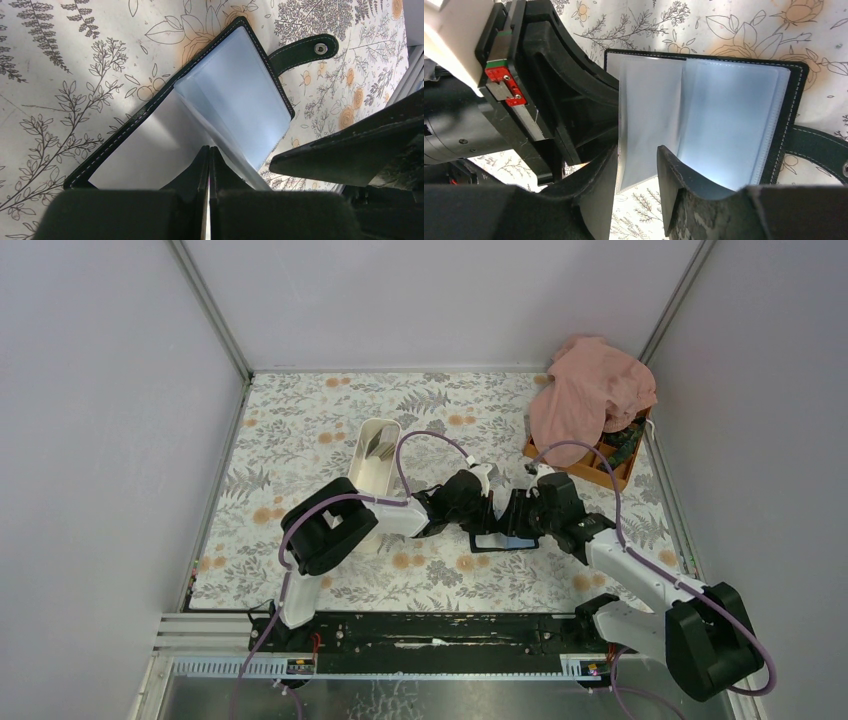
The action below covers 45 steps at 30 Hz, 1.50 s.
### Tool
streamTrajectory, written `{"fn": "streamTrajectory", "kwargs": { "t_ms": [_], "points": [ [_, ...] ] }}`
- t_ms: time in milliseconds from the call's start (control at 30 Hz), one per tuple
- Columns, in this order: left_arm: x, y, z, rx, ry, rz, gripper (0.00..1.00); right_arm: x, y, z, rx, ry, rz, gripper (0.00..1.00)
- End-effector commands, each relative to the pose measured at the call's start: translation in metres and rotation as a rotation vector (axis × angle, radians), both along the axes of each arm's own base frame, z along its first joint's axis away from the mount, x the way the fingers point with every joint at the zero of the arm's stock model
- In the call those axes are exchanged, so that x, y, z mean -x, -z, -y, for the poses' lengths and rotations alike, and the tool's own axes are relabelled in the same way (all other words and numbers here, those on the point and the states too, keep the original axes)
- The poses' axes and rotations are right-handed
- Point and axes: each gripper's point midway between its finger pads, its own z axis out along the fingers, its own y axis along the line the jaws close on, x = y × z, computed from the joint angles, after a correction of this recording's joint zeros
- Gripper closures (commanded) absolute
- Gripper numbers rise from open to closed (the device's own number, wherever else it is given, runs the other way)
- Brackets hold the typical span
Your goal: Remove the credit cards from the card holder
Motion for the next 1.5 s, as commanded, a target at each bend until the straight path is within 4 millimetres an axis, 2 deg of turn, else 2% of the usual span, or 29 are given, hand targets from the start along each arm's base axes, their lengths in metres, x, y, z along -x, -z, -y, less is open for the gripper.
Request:
{"fn": "streamTrajectory", "kwargs": {
  "t_ms": [0,400,567,767,800,833,967,1167,1233,1300,1467],
  "points": [
    [-0.001,-0.003,0.002,0.015,0.006,0.025,1.0,-0.015,-0.016,0.008,0.039,0.057,0.069,0.58],
    [0.002,-0.002,-0.001,0.015,0.006,0.024,1.0,-0.017,-0.008,0.019,0.072,0.116,0.061,0.61],
    [0.003,-0.005,-0.003,0.021,0.004,0.027,1.0,-0.017,0.002,0.045,0.181,0.207,0.04,0.71],
    [0.004,-0.008,-0.005,0.026,0.003,0.031,1.0,-0.014,0.011,0.045,0.181,0.206,0.013,0.79],
    [0.006,-0.006,-0.006,0.027,0.001,0.03,1.0,-0.014,0.016,0.046,0.192,0.209,-0.002,0.99],
    [0.006,-0.007,-0.007,0.028,0.001,0.029,1.0,-0.014,0.017,0.046,0.19,0.207,-0.005,1.0],
    [0.007,-0.005,-0.008,0.028,0.001,0.029,1.0,-0.012,0.019,0.043,0.176,0.198,-0.011,1.0],
    [0.008,-0.005,-0.008,0.035,0.004,0.027,1.0,-0.014,0.006,0.033,0.097,0.186,0.016,1.0],
    [0.008,-0.006,-0.009,0.037,0.002,0.027,1.0,-0.015,0.005,0.038,0.118,0.205,0.023,0.85],
    [0.009,-0.005,-0.01,0.036,0.001,0.026,1.0,-0.016,0.009,0.047,0.167,0.225,0.023,0.75],
    [0.01,-0.003,-0.011,0.034,-0.001,0.023,1.0,-0.016,0.017,0.06,0.244,0.254,0.0,0.75]
  ]
}}
